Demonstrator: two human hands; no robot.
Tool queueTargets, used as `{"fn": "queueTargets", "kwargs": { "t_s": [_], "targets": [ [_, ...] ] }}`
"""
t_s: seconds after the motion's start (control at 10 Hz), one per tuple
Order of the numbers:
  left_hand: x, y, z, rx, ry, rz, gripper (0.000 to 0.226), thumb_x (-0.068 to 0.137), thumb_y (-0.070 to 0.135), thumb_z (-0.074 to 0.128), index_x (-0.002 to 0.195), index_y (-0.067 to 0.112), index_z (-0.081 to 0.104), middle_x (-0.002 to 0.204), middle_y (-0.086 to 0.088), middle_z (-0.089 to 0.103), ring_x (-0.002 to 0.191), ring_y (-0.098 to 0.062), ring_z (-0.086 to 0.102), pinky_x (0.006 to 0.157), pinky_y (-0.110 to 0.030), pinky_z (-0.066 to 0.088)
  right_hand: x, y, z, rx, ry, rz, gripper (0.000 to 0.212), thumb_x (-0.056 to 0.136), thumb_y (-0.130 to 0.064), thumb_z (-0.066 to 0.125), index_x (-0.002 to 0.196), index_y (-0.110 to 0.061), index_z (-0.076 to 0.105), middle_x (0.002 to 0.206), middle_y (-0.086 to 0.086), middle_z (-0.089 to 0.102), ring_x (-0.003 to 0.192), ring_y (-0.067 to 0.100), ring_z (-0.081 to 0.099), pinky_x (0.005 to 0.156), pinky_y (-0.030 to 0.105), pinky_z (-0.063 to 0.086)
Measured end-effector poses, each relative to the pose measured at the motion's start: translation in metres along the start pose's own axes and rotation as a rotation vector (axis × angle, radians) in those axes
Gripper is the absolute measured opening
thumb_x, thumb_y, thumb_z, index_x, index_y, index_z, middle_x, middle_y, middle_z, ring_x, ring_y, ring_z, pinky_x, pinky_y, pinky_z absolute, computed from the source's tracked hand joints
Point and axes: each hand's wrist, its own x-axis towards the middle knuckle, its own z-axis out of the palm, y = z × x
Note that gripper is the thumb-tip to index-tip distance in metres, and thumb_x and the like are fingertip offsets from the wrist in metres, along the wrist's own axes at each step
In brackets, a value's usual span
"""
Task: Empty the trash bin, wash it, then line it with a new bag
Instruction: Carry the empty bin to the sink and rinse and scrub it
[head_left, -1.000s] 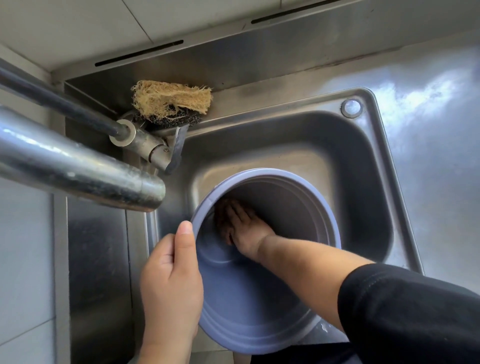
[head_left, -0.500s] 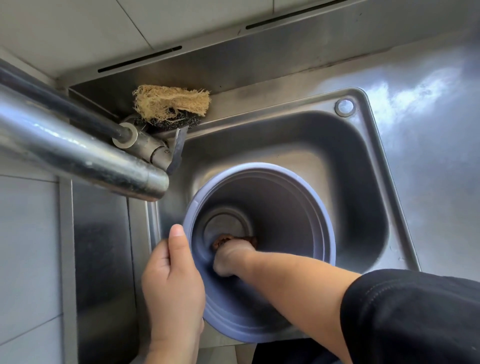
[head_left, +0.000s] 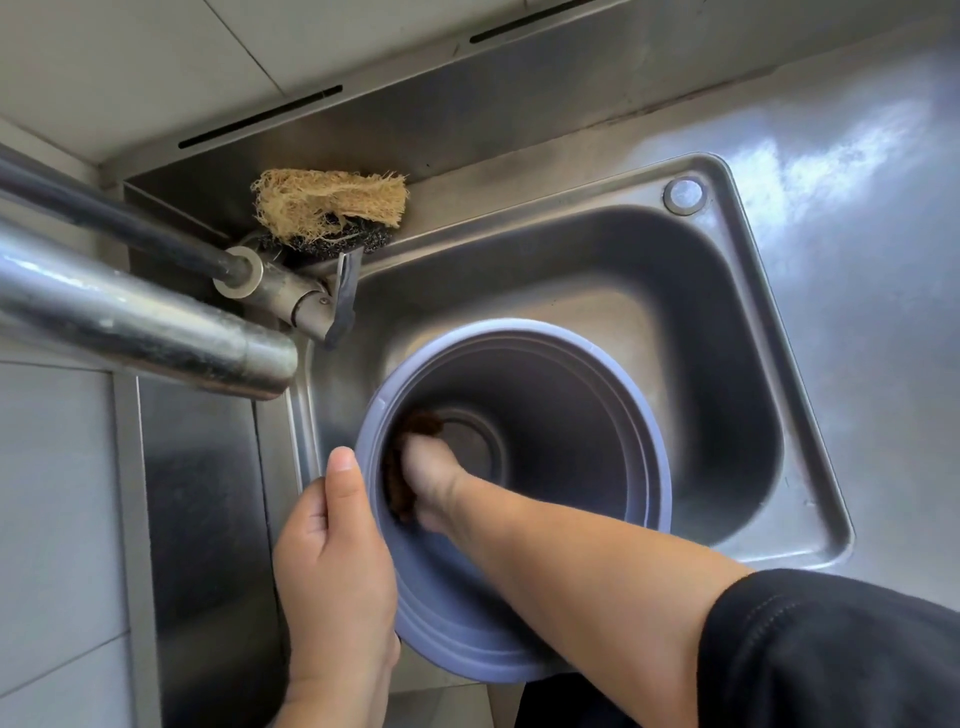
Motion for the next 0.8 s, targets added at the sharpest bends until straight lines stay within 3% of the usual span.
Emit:
{"fn": "queueTargets", "kwargs": {
  "t_s": [0.1, 0.2, 0.3, 0.4, 0.5, 0.6, 0.7, 0.8],
  "targets": [
    [0.0, -0.002, 0.0, 0.026, -0.009, 0.013, 0.064, 0.078, 0.075, 0.048, 0.079, 0.013, 0.063, 0.081, -0.023, 0.067, 0.079, -0.044, 0.065, 0.075, -0.061, 0.056, -0.001, -0.012, 0.006, 0.277, 0.052, -0.066, 0.032, 0.088, -0.034, 0.053, 0.098, -0.012, 0.074, 0.091, 0.007, 0.076, 0.085, 0.025, 0.072, 0.085, 0.04, 0.061],
    [0.0, -0.007, -0.004, 0.051, 0.006, 0.011, 0.067, 0.079, 0.077, 0.046, 0.078, 0.012, 0.063, 0.077, -0.021, 0.067, 0.082, -0.045, 0.065, 0.074, -0.062, 0.057, -0.001, -0.029, -0.002, 0.543, 0.17, -0.112, 0.035, 0.095, -0.022, 0.048, 0.126, -0.017, 0.063, 0.115, 0.005, 0.071, 0.102, 0.024, 0.069, 0.087, 0.036, 0.059],
    [0.001, -0.009, -0.006, 0.067, 0.013, 0.009, 0.069, 0.079, 0.078, 0.045, 0.077, 0.011, 0.061, 0.076, -0.02, 0.066, 0.081, -0.045, 0.065, 0.073, -0.063, 0.056, -0.001, -0.045, -0.015, 0.644, 0.31, -0.118, 0.043, 0.1, -0.023, 0.041, 0.141, -0.033, 0.041, 0.118, 0.002, 0.058, 0.099, 0.013, 0.065, 0.055, 0.018, 0.054],
    [0.002, -0.01, -0.006, 0.064, 0.015, -0.006, 0.067, 0.08, 0.077, 0.044, 0.077, 0.013, 0.063, 0.073, -0.016, 0.067, 0.08, -0.043, 0.066, 0.073, -0.061, 0.057, -0.015, -0.042, -0.023, -0.146, 0.364, 0.003, 0.029, 0.094, -0.027, 0.05, 0.112, -0.007, 0.061, 0.076, 0.019, 0.057, 0.103, 0.034, 0.064, 0.067, 0.037, 0.058],
    [0.006, -0.009, -0.007, 0.071, 0.008, 0.018, 0.067, 0.08, 0.077, 0.043, 0.076, 0.014, 0.063, 0.071, -0.015, 0.066, 0.077, -0.041, 0.066, 0.072, -0.057, 0.057, -0.015, -0.057, -0.006, 1.146, 0.073, 0.053, 0.043, 0.076, -0.041, 0.076, 0.109, -0.018, 0.06, 0.064, -0.003, 0.068, 0.082, 0.017, 0.069, 0.06, 0.034, 0.062],
    [0.005, -0.008, -0.004, 0.063, -0.01, 0.061, 0.062, 0.082, 0.075, 0.043, 0.069, 0.017, 0.061, 0.059, -0.008, 0.058, 0.058, -0.024, 0.057, 0.061, -0.046, 0.052, -0.025, -0.058, -0.001, 1.127, 0.225, -0.092, 0.03, 0.092, -0.037, 0.05, 0.107, -0.02, 0.069, 0.092, 0.001, 0.075, 0.08, 0.021, 0.07, 0.077, 0.036, 0.059],
    [-0.001, -0.007, 0.0, 0.095, -0.047, 0.096, 0.059, 0.083, 0.075, 0.04, 0.063, 0.022, 0.056, 0.05, 0.006, 0.05, 0.053, -0.014, 0.047, 0.057, -0.042, 0.045, -0.038, -0.058, 0.002, 1.096, 0.158, -0.107, 0.049, 0.092, -0.055, 0.048, 0.098, -0.015, 0.076, 0.081, 0.004, 0.079, 0.068, 0.021, 0.076, 0.055, 0.028, 0.059],
    [-0.005, 0.0, 0.004, 0.128, -0.078, 0.18, 0.054, 0.087, 0.07, 0.037, 0.06, 0.026, 0.051, 0.052, 0.009, 0.051, 0.05, -0.008, 0.044, 0.054, -0.034, 0.041, -0.065, -0.064, -0.004, 1.071, 0.086, -0.156, 0.061, 0.088, -0.067, 0.048, 0.086, -0.013, 0.077, 0.075, 0.005, 0.078, 0.06, 0.021, 0.075, 0.057, 0.029, 0.058]
  ]
}}
